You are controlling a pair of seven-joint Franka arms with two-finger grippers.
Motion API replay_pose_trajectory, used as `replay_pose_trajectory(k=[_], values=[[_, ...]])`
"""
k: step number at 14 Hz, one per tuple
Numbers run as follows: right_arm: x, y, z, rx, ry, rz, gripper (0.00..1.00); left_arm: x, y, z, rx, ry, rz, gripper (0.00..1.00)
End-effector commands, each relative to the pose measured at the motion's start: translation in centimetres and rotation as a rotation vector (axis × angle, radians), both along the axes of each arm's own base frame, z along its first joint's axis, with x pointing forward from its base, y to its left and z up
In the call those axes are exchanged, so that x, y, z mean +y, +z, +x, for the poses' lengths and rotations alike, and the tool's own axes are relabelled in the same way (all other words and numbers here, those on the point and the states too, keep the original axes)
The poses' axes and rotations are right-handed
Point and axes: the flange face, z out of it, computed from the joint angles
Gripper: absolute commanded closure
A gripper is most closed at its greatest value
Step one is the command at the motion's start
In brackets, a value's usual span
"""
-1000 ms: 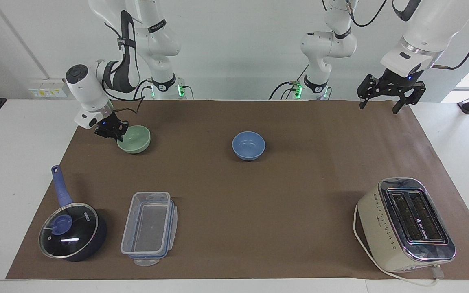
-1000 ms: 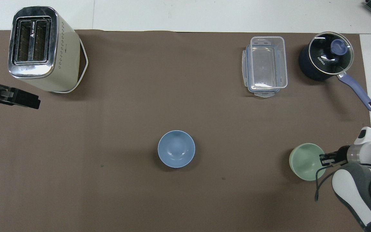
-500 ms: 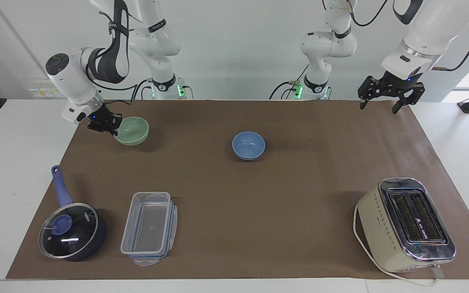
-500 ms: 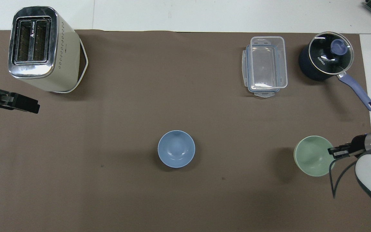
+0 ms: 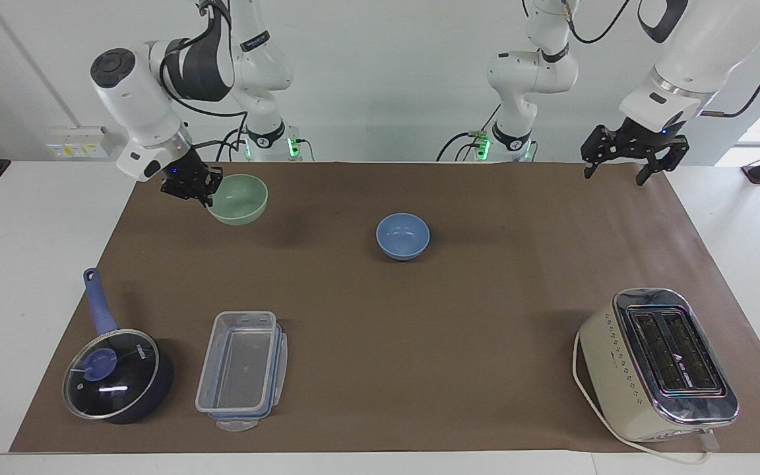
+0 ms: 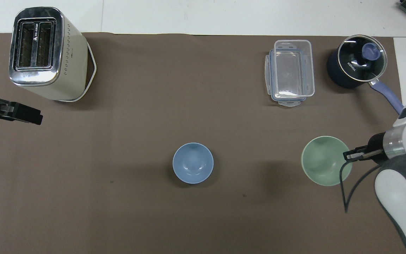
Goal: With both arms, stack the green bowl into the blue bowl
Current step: 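Grip the green bowl rim with the right gripper, then carry the green bowl over the blue bowl with the right gripper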
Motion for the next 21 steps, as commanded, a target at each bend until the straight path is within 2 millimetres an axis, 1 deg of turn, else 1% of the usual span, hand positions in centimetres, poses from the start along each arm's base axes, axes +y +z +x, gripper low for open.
replay_pose_trajectory(k=[1, 2, 3, 5, 6, 7, 8, 10, 12, 13, 15, 16, 17, 19, 20, 21], values=[[4.8, 0.8, -0.4, 0.004, -0.06, -0.018, 1.0, 0.5, 0.0, -0.6, -0.013, 0.006, -0.008, 0.0], [7.6, 0.9, -0.7, -0.001, -0.075, -0.034, 1.0, 0.5, 0.1, -0.7, -0.012, 0.004, -0.008, 0.0], [9.7, 1.0, -1.1, -0.005, -0.094, -0.04, 1.0, 0.5, 0.1, -0.7, -0.012, 0.002, -0.008, 0.0], [12.8, 0.4, -1.9, 0.008, -0.128, -0.044, 1.0, 0.6, 0.0, -0.7, -0.007, 0.012, -0.007, 0.0], [15.0, 0.2, -2.5, 0.013, -0.125, -0.037, 1.0, 0.6, -0.3, -0.8, -0.001, 0.012, -0.007, 0.0], [17.2, -0.1, -3.1, 0.016, -0.139, -0.029, 1.0, 0.7, -0.1, -1.1, -0.003, 0.01, -0.007, 0.0], [19.3, -0.5, -3.7, 0.024, -0.155, -0.033, 1.0, 0.8, -0.5, -1.3, 0.005, 0.01, -0.007, 0.0], [23.5, -1.9, -4.5, 0.009, -0.14, -0.015, 1.0, 0.7, -0.4, -1.5, 0.003, 0.004, -0.007, 0.0], [26.2, -3.4, -4.8, 0.02, -0.148, 0.005, 1.0, 0.8, -0.4, -1.4, 0.002, 0.001, -0.007, 0.0], [27.0, -3.6, -4.8, 0.016, -0.16, 0.045, 1.0, 1.0, -0.4, -1.4, -0.001, 0.004, -0.007, 0.0], [27.9, -3.9, -4.2, 0.013, -0.174, 0.146, 1.0, 1.1, -0.5, -1.4, -0.003, 0.006, -0.008, 0.0], [27.9, -4.0, -4.1, 0.013, -0.166, 0.15, 1.0, 1.2, -0.4, -1.3, -0.009, 0.007, -0.008, 0.0], [28.0, -4.8, -3.9, 0.029, -0.165, 0.149, 1.0, 1.2, -0.4, -1.2, -0.015, 0.007, -0.009, 0.0], [30.9, -7.2, -3.9, 0.016, -0.148, 0.174, 1.0, 1.2, -0.8, -1.4, -0.008, 0.007, -0.008, 0.0], [31.4, -8.0, -3.8, 0.011, -0.149, 0.175, 1.0, 1.2, -0.8, -1.7, -0.01, 0.006, -0.009, 0.0], [31.4, -8.6, -3.6, 0.017, -0.149, 0.169, 1.0, 1.2, -0.9, -1.9, -0.006, 0.008, -0.008, 0.0]])
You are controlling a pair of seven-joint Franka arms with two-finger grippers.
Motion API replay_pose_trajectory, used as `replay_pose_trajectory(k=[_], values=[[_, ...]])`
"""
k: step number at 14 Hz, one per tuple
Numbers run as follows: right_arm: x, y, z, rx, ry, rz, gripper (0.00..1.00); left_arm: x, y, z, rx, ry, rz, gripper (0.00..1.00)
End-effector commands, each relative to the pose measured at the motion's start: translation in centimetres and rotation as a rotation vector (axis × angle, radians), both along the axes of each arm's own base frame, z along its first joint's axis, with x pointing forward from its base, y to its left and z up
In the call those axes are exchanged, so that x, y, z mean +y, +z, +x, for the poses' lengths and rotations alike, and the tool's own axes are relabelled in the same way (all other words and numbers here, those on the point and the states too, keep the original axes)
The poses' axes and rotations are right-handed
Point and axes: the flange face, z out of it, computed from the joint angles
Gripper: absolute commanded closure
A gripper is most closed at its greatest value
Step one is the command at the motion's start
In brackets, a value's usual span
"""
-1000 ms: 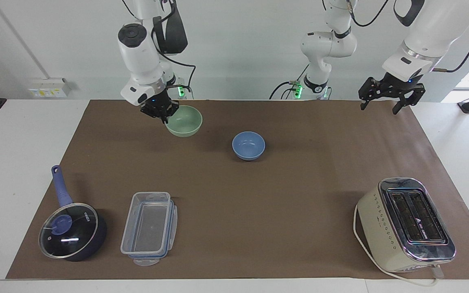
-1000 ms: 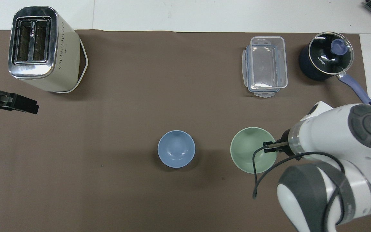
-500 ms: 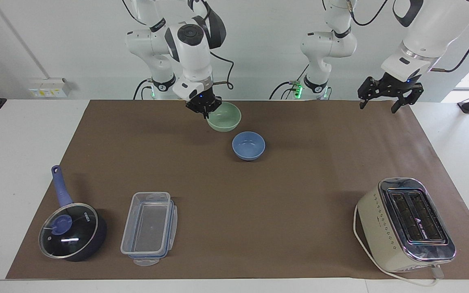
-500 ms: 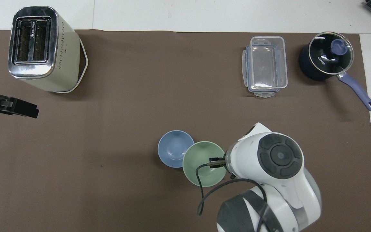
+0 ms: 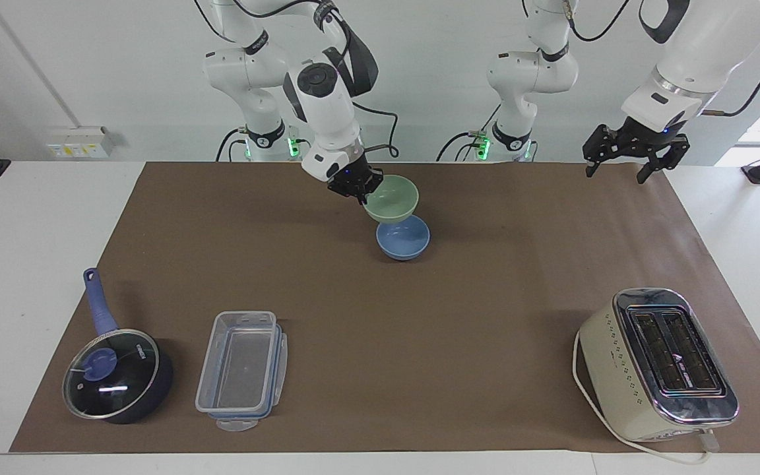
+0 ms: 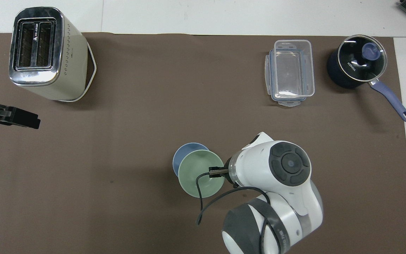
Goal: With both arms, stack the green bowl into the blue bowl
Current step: 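Carry the green bowl over the blue bowl with the right gripper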
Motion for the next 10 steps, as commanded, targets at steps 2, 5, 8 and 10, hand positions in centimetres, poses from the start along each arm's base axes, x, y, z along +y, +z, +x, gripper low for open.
replay_pose_trajectory(k=[2, 5, 8, 10], values=[[0.6, -1.4, 0.5, 0.003, 0.008, 0.007, 1.0, 0.2, -0.2, -1.2, -0.012, 0.0, -0.008, 0.0], [0.9, -2.6, 1.3, -0.015, -0.002, 0.024, 1.0, 0.2, -0.1, -1.3, -0.009, 0.001, -0.007, 0.0], [0.9, -2.9, 1.4, -0.024, 0.013, 0.009, 1.0, 0.2, -0.1, -1.1, -0.018, 0.003, -0.008, 0.0], [1.4, -3.5, 1.4, -0.039, 0.031, 0.0, 1.0, 0.3, -0.1, -0.5, -0.013, 0.007, -0.023, 0.0]])
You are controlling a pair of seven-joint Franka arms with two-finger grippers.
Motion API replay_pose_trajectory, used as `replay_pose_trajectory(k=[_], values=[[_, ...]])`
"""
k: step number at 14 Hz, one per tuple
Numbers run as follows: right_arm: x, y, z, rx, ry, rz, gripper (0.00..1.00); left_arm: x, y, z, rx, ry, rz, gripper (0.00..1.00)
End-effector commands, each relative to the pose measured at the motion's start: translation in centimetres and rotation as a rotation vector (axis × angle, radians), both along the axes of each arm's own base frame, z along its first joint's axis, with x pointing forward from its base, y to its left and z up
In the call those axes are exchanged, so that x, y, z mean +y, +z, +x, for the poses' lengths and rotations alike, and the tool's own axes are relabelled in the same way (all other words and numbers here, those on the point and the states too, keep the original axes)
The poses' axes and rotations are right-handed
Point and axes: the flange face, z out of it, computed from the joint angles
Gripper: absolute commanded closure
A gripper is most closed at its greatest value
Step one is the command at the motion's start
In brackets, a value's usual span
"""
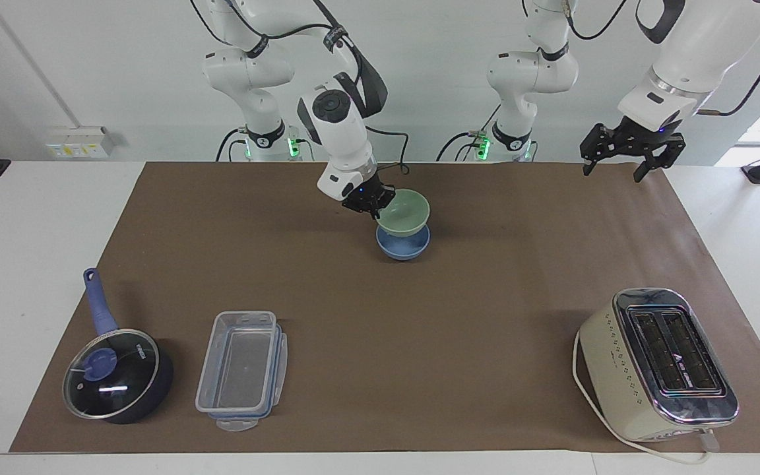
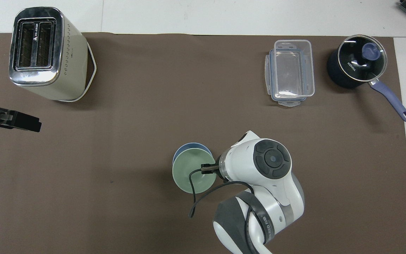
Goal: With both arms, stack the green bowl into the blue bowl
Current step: 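Carry the green bowl over the blue bowl with the right gripper, then lower the green bowl into the blue bowl with the right gripper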
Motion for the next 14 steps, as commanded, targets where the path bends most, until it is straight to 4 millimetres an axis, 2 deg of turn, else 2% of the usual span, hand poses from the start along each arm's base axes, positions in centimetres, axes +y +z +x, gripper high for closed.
replay_pose_trajectory(k=[1, 6, 10, 14], values=[[0.5, -0.6, 0.4, -0.03, 0.019, -0.005, 1.0, 0.4, 0.3, 0.2, -0.01, 0.01, -0.027, 0.0], [1.8, -2.3, 0.3, -0.027, 0.01, 0.007, 1.0, 0.3, -0.5, -0.2, 0.035, 0.006, -0.02, 0.0], [1.2, -2.6, 0.7, -0.036, 0.023, -0.016, 1.0, 0.2, -0.5, -0.3, 0.042, 0.005, -0.011, 0.0], [0.5, -3.0, 1.9, -0.057, 0.041, -0.041, 1.0, 0.0, -0.4, -0.2, 0.036, -0.004, -0.013, 0.0]])
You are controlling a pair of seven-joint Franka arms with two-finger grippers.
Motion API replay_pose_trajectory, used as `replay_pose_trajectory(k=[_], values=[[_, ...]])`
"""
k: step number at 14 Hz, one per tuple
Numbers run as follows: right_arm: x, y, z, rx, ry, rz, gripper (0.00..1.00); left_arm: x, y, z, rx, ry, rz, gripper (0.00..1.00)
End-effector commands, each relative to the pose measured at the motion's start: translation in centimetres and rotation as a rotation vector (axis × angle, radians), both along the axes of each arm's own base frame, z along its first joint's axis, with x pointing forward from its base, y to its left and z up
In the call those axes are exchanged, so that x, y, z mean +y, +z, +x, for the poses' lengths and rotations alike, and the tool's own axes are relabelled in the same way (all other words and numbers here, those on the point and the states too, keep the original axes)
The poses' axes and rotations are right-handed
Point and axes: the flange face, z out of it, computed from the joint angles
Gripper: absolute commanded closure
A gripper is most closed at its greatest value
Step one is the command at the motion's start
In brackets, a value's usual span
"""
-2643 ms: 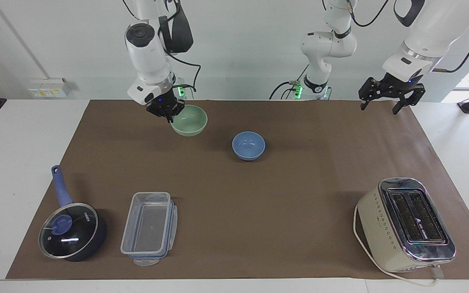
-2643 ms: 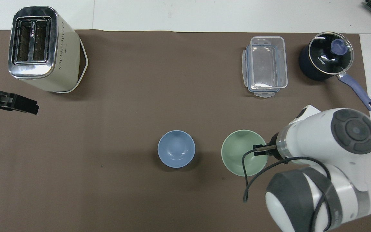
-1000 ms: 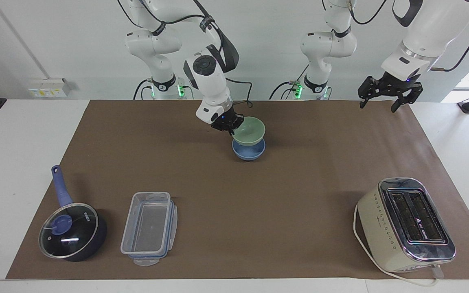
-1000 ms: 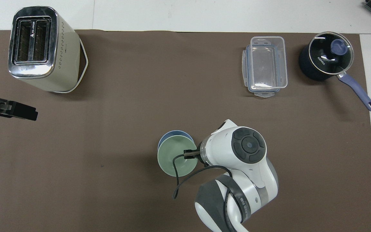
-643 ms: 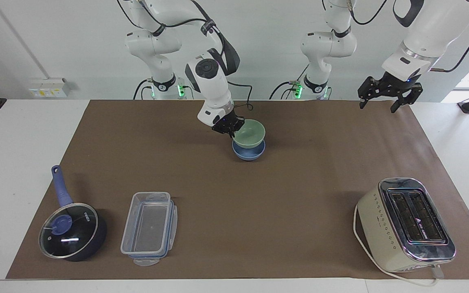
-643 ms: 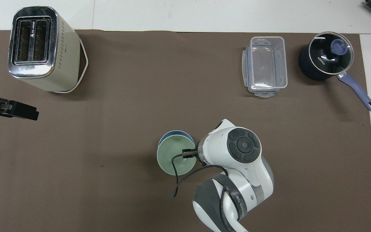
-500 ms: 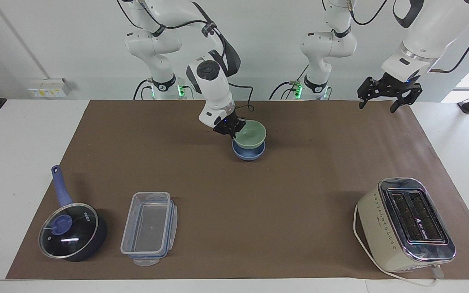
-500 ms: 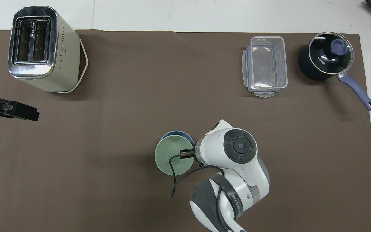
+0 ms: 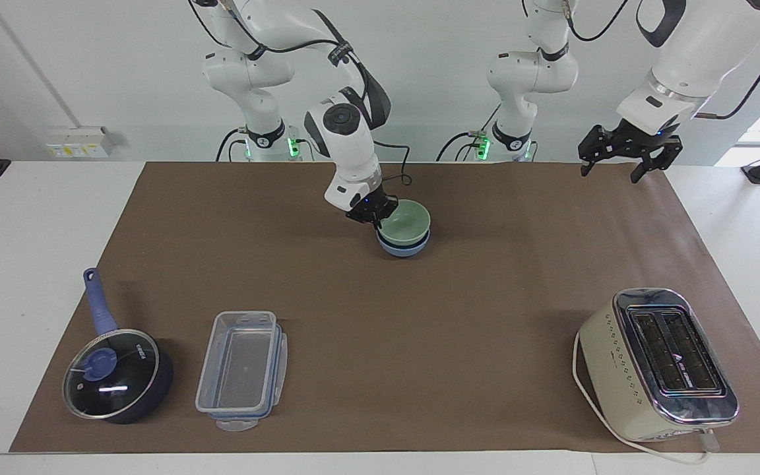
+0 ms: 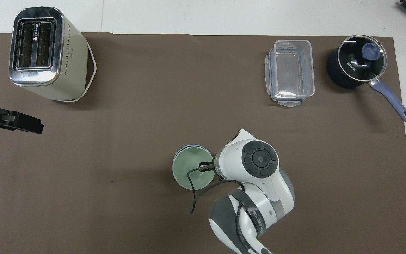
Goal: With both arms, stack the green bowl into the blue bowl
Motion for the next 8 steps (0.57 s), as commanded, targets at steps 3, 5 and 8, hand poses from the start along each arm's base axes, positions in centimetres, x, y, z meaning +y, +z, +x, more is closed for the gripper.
replay_pose_trajectory(k=[3, 5, 8], values=[[0.1, -0.3, 0.9, -0.015, -0.015, -0.001, 1.0, -0.3, 0.3, -0.1, -0.006, -0.015, -0.008, 0.0], [0.7, -0.3, 0.6, -0.01, -0.021, 0.001, 1.0, -0.2, 0.4, -0.2, -0.004, -0.015, -0.008, 0.0], [1.3, -0.3, -0.1, -0.001, -0.036, -0.003, 0.87, 0.3, 0.6, -0.3, -0.009, -0.007, -0.008, 0.0]])
